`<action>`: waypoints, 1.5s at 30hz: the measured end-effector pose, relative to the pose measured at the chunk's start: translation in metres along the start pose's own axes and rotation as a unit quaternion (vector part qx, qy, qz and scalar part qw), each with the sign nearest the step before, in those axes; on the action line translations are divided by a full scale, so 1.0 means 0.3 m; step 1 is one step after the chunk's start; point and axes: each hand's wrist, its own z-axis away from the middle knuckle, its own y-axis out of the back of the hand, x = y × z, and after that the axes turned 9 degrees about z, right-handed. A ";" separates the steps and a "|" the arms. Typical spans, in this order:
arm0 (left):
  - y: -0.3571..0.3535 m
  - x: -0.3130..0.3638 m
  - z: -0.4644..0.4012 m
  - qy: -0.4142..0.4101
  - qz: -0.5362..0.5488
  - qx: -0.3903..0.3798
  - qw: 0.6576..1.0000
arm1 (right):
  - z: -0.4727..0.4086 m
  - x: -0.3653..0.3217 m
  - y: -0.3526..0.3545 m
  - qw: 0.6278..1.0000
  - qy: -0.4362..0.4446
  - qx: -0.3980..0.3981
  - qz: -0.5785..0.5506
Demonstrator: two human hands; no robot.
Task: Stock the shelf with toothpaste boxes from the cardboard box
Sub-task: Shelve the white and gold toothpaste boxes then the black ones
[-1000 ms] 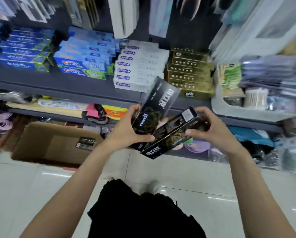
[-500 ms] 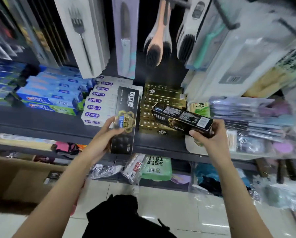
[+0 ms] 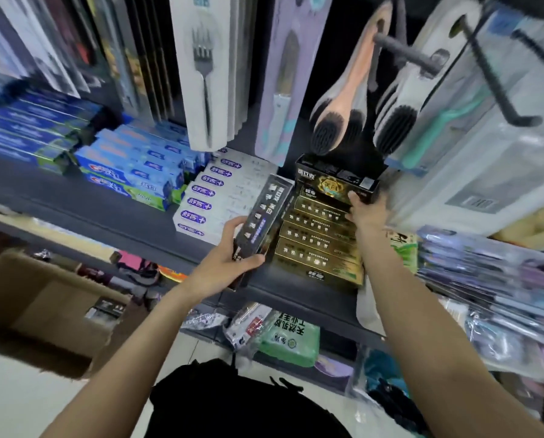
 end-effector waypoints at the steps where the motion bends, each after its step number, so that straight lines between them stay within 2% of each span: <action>1: -0.018 0.008 0.008 -0.023 0.000 0.009 1.000 | -0.020 -0.009 -0.011 1.000 -0.009 0.005 0.011; 4: -0.048 0.004 0.019 -0.057 0.024 0.067 0.996 | -0.041 -0.033 -0.030 0.999 -0.035 0.031 -0.005; 5: -0.049 0.000 0.021 -0.047 0.044 0.097 0.993 | -0.023 -0.045 -0.026 0.999 -0.033 0.030 -0.013; 7: -0.056 0.013 0.031 -0.002 0.152 0.141 0.978 | 0.061 -0.065 -0.006 0.999 -0.015 0.000 -0.039; 10: -0.076 0.012 0.039 0.052 0.326 0.120 0.936 | 0.279 -0.050 0.056 0.988 0.031 -0.104 -0.108; 13: -0.104 -0.003 0.032 0.064 0.405 0.083 0.908 | 0.502 -0.033 0.122 0.961 0.107 -0.253 -0.037; 15: -0.132 -0.004 0.026 0.064 0.403 0.058 0.911 | 0.576 -0.028 0.150 0.943 0.133 -0.303 -0.020; 19: -0.205 -0.022 0.024 0.056 0.390 0.002 0.919 | 0.605 -0.019 0.213 0.936 0.122 -0.329 -0.029; 21: -0.241 -0.035 0.031 0.042 0.348 -0.022 0.936 | 0.615 -0.007 0.251 0.921 0.194 -0.336 0.021; 23: -0.281 -0.040 0.035 0.038 0.280 -0.031 0.959 | 0.607 0.010 0.278 0.904 0.290 -0.297 0.102; 25: -0.312 -0.029 0.031 0.040 0.236 -0.018 0.971 | 0.583 0.024 0.295 0.886 0.367 -0.223 0.174; 27: -0.329 -0.006 0.025 0.042 0.255 0.005 0.966 | 0.568 0.031 0.310 0.874 0.395 -0.159 0.233; 32: -0.262 0.027 0.000 0.002 0.314 0.068 0.947 | 0.522 0.051 0.343 0.879 0.360 -0.130 0.283; 36: -0.209 0.044 -0.014 -0.014 0.310 0.058 0.949 | 0.496 0.058 0.339 0.866 0.380 -0.118 0.303; 41: -0.177 0.056 -0.048 -0.021 0.271 0.089 0.958 | 0.459 0.031 0.337 0.896 0.333 -0.218 0.195; 45: -0.144 0.063 -0.069 -0.019 0.253 0.095 0.963 | 0.419 0.012 0.341 0.892 0.311 -0.283 0.167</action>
